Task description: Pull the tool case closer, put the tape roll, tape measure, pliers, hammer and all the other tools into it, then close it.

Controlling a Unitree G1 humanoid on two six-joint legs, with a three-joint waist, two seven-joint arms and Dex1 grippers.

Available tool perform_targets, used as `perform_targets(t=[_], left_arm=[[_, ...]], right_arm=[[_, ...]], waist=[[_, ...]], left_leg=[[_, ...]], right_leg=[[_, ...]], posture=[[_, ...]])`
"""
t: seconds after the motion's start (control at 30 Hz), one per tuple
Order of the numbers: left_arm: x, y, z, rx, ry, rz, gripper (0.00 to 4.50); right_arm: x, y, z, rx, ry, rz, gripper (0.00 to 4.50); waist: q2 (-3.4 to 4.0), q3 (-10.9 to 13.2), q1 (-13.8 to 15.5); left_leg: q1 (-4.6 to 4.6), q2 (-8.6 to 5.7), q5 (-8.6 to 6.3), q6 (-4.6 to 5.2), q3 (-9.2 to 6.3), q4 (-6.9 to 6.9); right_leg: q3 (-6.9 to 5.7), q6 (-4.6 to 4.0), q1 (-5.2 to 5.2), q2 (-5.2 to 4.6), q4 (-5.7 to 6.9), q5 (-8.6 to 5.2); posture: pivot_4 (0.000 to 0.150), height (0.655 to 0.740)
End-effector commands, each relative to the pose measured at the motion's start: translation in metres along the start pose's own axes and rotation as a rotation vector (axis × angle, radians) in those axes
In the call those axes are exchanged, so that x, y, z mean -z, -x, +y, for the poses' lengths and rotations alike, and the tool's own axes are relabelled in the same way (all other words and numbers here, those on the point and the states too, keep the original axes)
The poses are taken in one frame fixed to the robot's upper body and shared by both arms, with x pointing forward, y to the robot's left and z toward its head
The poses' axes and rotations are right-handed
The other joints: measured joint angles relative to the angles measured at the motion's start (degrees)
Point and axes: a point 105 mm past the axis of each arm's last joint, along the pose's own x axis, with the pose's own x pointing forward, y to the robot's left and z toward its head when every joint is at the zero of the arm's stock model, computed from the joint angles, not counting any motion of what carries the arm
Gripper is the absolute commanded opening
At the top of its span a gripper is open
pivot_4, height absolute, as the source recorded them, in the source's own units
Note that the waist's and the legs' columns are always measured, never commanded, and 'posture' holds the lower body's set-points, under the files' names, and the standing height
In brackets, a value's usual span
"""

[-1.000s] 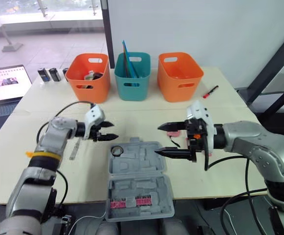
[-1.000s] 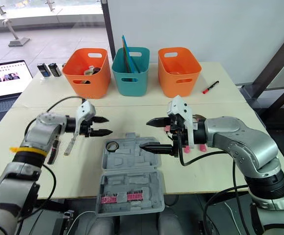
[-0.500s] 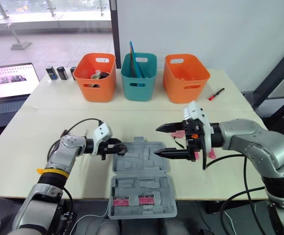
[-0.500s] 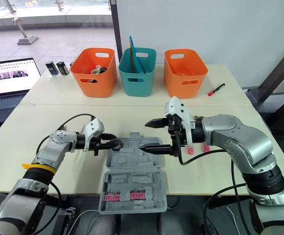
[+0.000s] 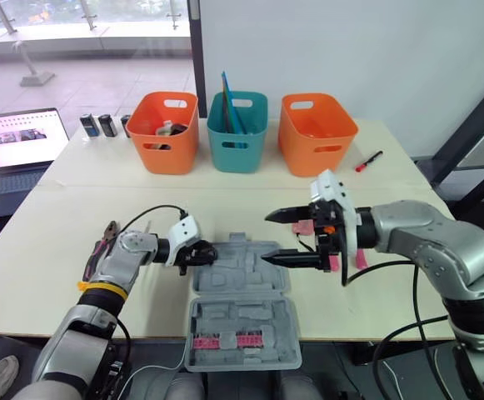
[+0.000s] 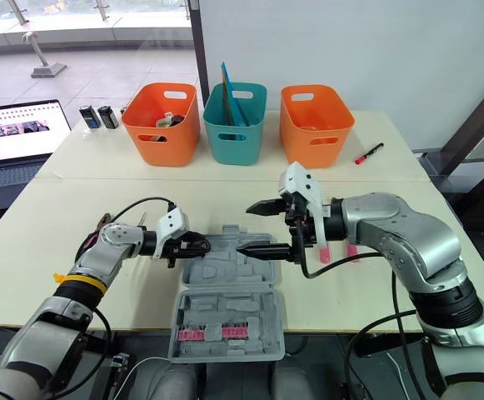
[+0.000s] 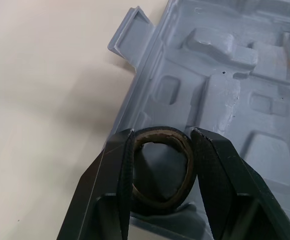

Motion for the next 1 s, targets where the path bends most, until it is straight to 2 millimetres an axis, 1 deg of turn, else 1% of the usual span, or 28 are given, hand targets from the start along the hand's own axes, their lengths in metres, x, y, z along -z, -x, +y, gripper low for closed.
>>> perform_targets(t=[0.03, 0.07, 0.13, 0.17, 0.2, 0.27, 0.37, 0.43, 0.47, 0.5, 0.57, 0.63, 0.73, 0.8, 0.87, 0.93, 1.0], left_arm=[[-0.019, 0.007, 0.003, -0.039, 0.059, -0.11, 1.9], [-0.031, 0.016, 0.006, -0.067, 0.072, -0.167, 2.14], [-0.043, 0.038, 0.008, -0.141, 0.092, -0.236, 2.69], [-0.046, 0.048, 0.007, -0.176, 0.094, -0.25, 3.19], [-0.045, 0.062, 0.006, -0.228, 0.101, -0.264, 3.69], [-0.041, 0.081, 0.0, -0.297, 0.122, -0.272, 4.49], [-0.016, 0.116, -0.017, -0.41, 0.179, -0.263, 4.49], [0.013, 0.142, -0.023, -0.53, 0.24, -0.193, 4.49], [0.026, 0.158, -0.024, -0.609, 0.283, -0.179, 4.49], [0.036, 0.17, -0.024, -0.676, 0.324, -0.181, 4.49], [0.068, 0.207, -0.033, -0.85, 0.39, -0.15, 4.49], [0.087, 0.231, -0.044, -0.952, 0.41, -0.112, 4.49], [0.101, 0.25, -0.059, -1.024, 0.423, -0.086, 4.49], [0.109, 0.259, -0.07, -1.054, 0.43, -0.063, 4.49], [0.113, 0.26, -0.078, -1.052, 0.444, -0.064, 4.49], [0.113, 0.259, -0.081, -1.046, 0.454, -0.073, 4.49], [0.113, 0.256, -0.082, -1.034, 0.45, -0.065, 4.49]], right_arm=[[-0.008, 0.005, -0.005, 0.012, 0.034, -0.027, 4.5], [0.001, 0.01, -0.011, 0.042, 0.022, 0.005, 4.5], [0.02, 0.022, -0.021, 0.093, -0.005, 0.073, 4.5], [0.027, 0.027, -0.025, 0.12, -0.017, 0.082, 4.5], [0.032, 0.034, -0.033, 0.17, -0.01, 0.077, 4.5], [0.039, 0.044, -0.045, 0.235, -0.012, 0.06, 4.5], [0.06, 0.068, -0.055, 0.301, -0.045, 0.028, 4.5], [0.083, 0.084, -0.061, 0.362, -0.048, 0.06, 4.5], [0.093, 0.093, -0.066, 0.404, -0.06, 0.066, 4.5], [0.1, 0.1, -0.069, 0.438, -0.065, 0.065, 4.5], [0.128, 0.124, -0.074, 0.537, -0.089, 0.073, 4.5], [0.146, 0.143, -0.076, 0.605, -0.124, 0.07, 4.5], [0.166, 0.161, -0.073, 0.652, -0.185, 0.077, 4.5], [0.176, 0.169, -0.071, 0.671, -0.226, 0.07, 4.5], [0.184, 0.174, -0.073, 0.694, -0.253, 0.079, 4.5], [0.188, 0.174, -0.075, 0.698, -0.285, 0.071, 4.5], [0.185, 0.17, -0.08, 0.685, -0.27, 0.071, 4.5]], waist=[[-0.01, 0.0, -0.1], [-0.01, 0.0, -0.1], [-0.03, 0.0, -0.1], [-0.04, 0.0, -0.1], [-0.04, 0.0, -0.1], [0.04, 0.0, -0.6], [0.13, 0.1, -1.3], [0.11, 0.1, -1.5], [0.08, 0.1, -1.6], [0.07, 0.1, -1.6], [0.08, 0.1, -1.6], [0.08, 0.1, -1.6], [0.08, 0.1, -1.6], [0.07, 0.1, -1.6], [0.06, 0.1, -1.8], [0.07, 0.1, -1.8], [0.07, 0.1, -1.9]], left_leg=[[0.0, 0.0, 0.0, 0.0, 0.0, 0.0], [-0.01, 0.0, 0.0, 0.0, 0.0, 0.0], [-0.06, 0.0, 0.0, 0.0, -0.01, -0.01], [-0.09, 0.0, 0.0, 0.0, -0.01, -0.02], [-0.09, 0.01, -0.01, 0.02, -0.01, -0.04], [-0.04, 0.01, -0.05, 0.08, 0.02, -0.06], [0.02, 0.01, -0.06, 0.1, 0.04, -0.08], [0.04, 0.02, -0.09, 0.14, 0.06, -0.09], [0.04, 0.01, -0.1, 0.14, 0.06, -0.07], [0.05, 0.02, -0.1, 0.15, 0.06, -0.05], [0.05, 0.02, -0.1, 0.14, 0.06, 0.01], [0.05, 0.01, -0.11, 0.13, 0.09, 0.06], [0.05, -0.02, -0.15, 0.14, 0.25, 0.07], [0.05, -0.02, -0.16, 0.14, 0.26, 0.09], [0.05, -0.02, -0.17, 0.12, 0.26, 0.11], [0.05, -0.02, -0.19, 0.1, 0.28, 0.11], [0.05, -0.01, -0.2, 0.09, 0.3, 0.11]], right_leg=[[0.0, 0.0, 0.0, 0.0, 0.0, 0.0], [0.0, 0.0, -0.01, 0.0, 0.0, 0.0], [0.0, 0.01, -0.06, 0.0, 0.0, 0.0], [0.0, 0.01, -0.08, 0.0, -0.01, -0.01], [0.0, 0.01, -0.07, 0.0, -0.04, -0.01], [0.01, 0.02, -0.08, 0.0, -0.04, -0.01], [0.01, 0.02, -0.07, -0.01, -0.03, -0.01], [0.02, 0.02, 0.02, -0.03, -0.12, -0.03], [0.01, 0.02, 0.01, -0.03, -0.13, -0.03], [0.01, 0.0, 0.01, -0.03, -0.13, -0.03], [0.01, -0.04, 0.0, -0.03, -0.11, -0.01], [0.01, -0.06, 0.03, -0.06, -0.15, 0.0], [0.08, -0.06, 0.02, -0.17, -0.22, -0.01], [0.09, -0.07, 0.01, -0.17, -0.22, -0.01], [0.09, -0.08, 0.02, -0.17, -0.24, -0.01], [0.1, -0.08, -0.01, -0.19, -0.24, -0.01], [0.12, -0.08, -0.05, -0.2, -0.24, -0.01]], posture=[[0.15, 0.7344], [0.15, 0.7344], [0.15, 0.7344], [0.15, 0.7344], [0.15, 0.7344], [0.15, 0.7344], [0.15, 0.7344], [0.15, 0.7344], [0.15, 0.7344], [0.15, 0.7344], [0.15, 0.7344], [0.15, 0.7344], [0.15, 0.7344], [0.15, 0.7344], [0.15, 0.7344], [0.15, 0.7344], [0.15, 0.7344]])
